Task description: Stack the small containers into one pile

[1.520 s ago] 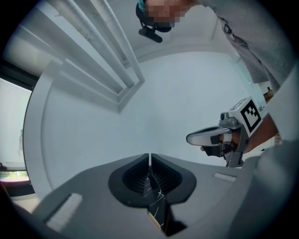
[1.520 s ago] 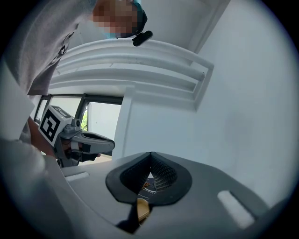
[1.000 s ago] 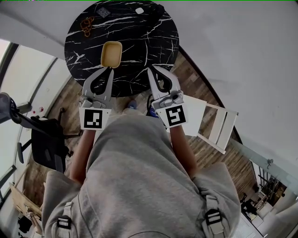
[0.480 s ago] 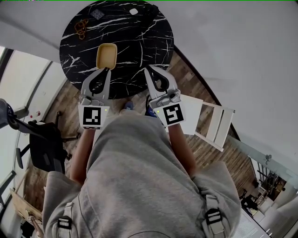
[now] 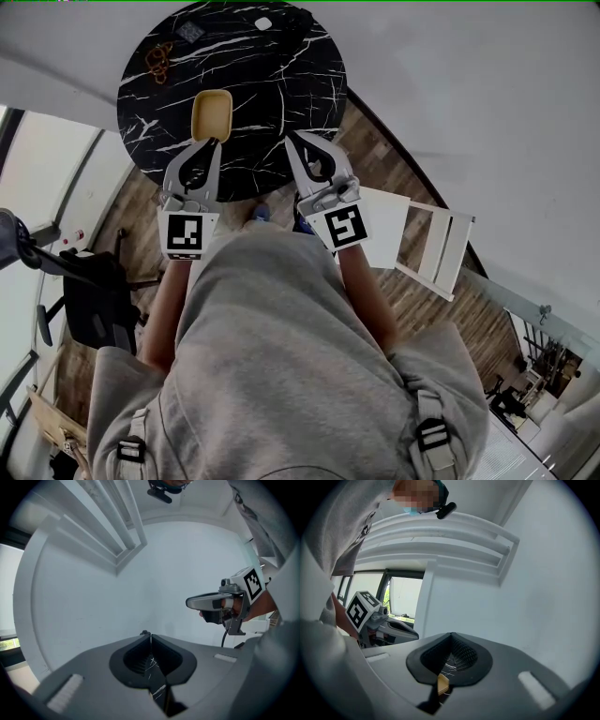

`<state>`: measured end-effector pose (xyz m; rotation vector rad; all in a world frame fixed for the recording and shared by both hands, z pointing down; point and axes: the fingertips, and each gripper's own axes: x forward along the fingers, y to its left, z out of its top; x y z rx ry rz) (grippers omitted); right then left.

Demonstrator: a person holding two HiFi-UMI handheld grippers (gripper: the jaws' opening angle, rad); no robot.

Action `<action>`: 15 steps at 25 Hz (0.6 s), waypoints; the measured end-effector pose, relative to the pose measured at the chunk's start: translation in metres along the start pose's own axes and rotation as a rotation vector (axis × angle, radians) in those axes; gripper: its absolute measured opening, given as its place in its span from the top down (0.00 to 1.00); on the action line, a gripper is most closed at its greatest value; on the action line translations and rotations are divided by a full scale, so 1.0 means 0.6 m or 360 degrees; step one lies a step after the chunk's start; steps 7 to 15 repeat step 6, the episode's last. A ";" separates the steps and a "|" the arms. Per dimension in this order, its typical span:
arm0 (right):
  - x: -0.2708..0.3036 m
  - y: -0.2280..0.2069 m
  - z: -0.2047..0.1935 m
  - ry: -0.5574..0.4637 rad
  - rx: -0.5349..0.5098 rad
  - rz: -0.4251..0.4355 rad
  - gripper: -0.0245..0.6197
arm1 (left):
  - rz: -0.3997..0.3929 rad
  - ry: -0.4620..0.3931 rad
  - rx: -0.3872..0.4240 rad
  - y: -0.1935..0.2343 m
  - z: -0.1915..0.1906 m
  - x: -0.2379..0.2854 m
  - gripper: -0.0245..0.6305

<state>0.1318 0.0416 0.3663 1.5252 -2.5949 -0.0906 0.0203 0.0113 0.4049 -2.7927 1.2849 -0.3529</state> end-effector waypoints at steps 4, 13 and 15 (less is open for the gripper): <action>0.001 -0.001 -0.004 0.0009 0.0004 0.0003 0.95 | -0.0005 0.0048 -0.0013 0.001 -0.019 0.008 0.95; 0.001 -0.001 -0.005 0.0009 0.0005 0.0008 0.95 | -0.0009 0.0086 -0.0027 0.001 -0.035 0.015 0.95; 0.001 -0.001 -0.005 0.0009 0.0005 0.0008 0.95 | -0.0009 0.0086 -0.0027 0.001 -0.035 0.015 0.95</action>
